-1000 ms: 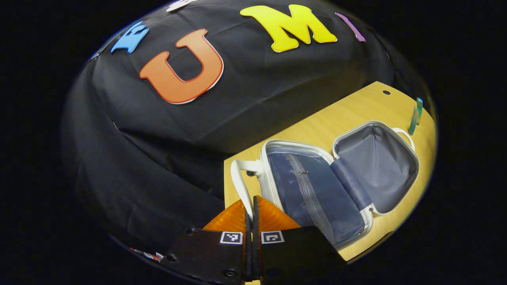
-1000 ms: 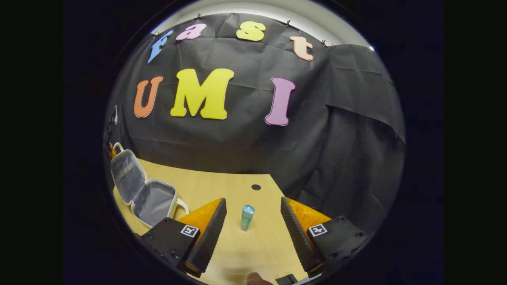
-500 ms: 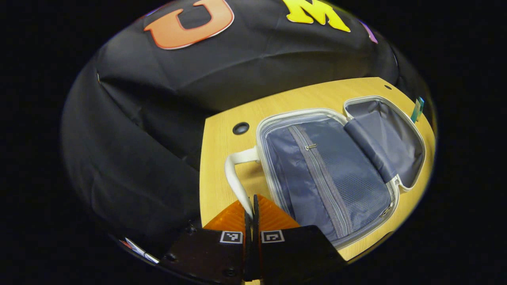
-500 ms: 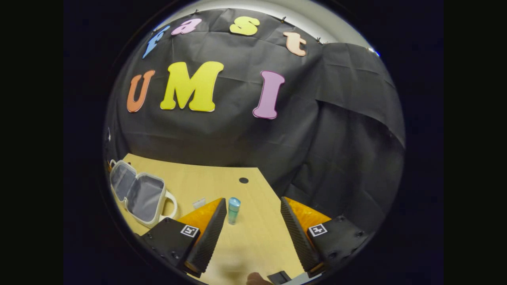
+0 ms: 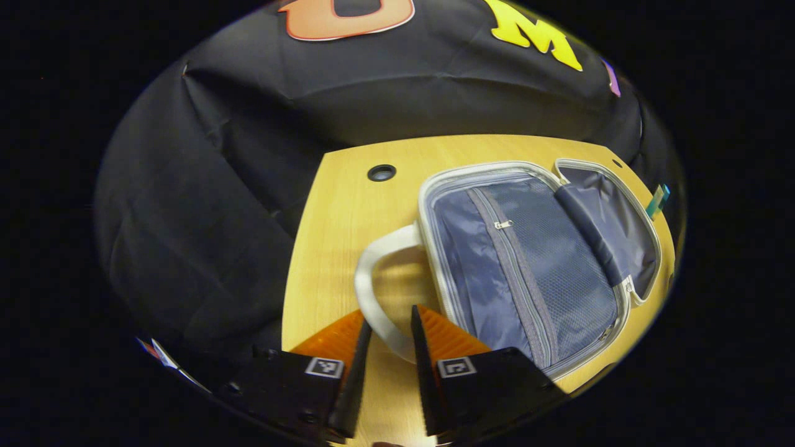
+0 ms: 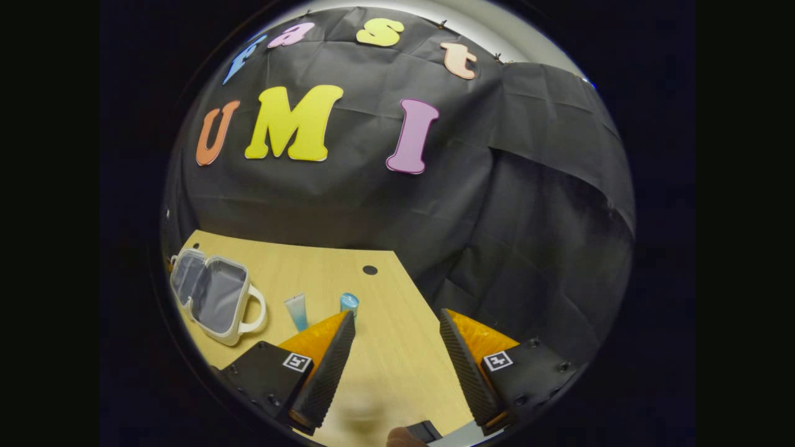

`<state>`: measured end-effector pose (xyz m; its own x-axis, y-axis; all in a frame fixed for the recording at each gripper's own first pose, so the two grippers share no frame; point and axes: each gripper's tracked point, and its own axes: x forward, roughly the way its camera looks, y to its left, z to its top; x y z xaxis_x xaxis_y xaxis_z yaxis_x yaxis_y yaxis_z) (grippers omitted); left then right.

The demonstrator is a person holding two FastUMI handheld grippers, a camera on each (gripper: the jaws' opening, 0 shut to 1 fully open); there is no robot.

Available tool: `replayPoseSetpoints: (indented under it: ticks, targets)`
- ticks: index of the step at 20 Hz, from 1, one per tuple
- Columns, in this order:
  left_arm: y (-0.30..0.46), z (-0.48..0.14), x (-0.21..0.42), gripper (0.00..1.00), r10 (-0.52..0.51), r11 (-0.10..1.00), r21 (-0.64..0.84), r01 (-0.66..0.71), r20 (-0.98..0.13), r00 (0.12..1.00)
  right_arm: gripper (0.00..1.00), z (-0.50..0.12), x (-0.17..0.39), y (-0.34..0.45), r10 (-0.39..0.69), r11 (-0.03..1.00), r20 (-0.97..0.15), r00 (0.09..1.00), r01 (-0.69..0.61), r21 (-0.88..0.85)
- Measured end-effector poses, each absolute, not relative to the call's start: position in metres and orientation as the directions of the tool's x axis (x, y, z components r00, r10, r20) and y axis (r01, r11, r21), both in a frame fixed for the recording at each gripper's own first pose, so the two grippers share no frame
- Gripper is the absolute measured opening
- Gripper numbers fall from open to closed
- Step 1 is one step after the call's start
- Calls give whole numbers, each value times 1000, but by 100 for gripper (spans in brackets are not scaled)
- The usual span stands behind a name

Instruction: First open the suitcase, pack the skin care products into it, and then close the suitcase.

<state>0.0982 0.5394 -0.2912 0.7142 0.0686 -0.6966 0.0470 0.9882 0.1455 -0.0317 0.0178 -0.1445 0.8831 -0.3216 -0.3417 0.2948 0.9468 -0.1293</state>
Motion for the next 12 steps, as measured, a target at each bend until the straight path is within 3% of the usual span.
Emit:
replayPoseSetpoints:
  ticks: [1,2,4,9,12]
  targets:
    - [538,-280,96,58,74,989,147,35,-674,735,81,-146,-31,17,-316,949,-344,884,290,-128]
    - [532,-266,95,67,75,989,148,29,-648,758,81,-149,-29,17,-308,951,-346,886,283,-124]
    - [516,-241,93,100,81,986,163,23,-599,797,81,-152,-26,16,-290,957,-350,890,268,-112]
    - [436,-171,95,100,54,987,160,21,-450,892,81,-159,-13,16,-231,973,-355,906,209,-102]
    - [359,-145,96,100,-24,993,96,65,-384,923,82,-159,-7,11,-196,980,-351,916,171,-100]
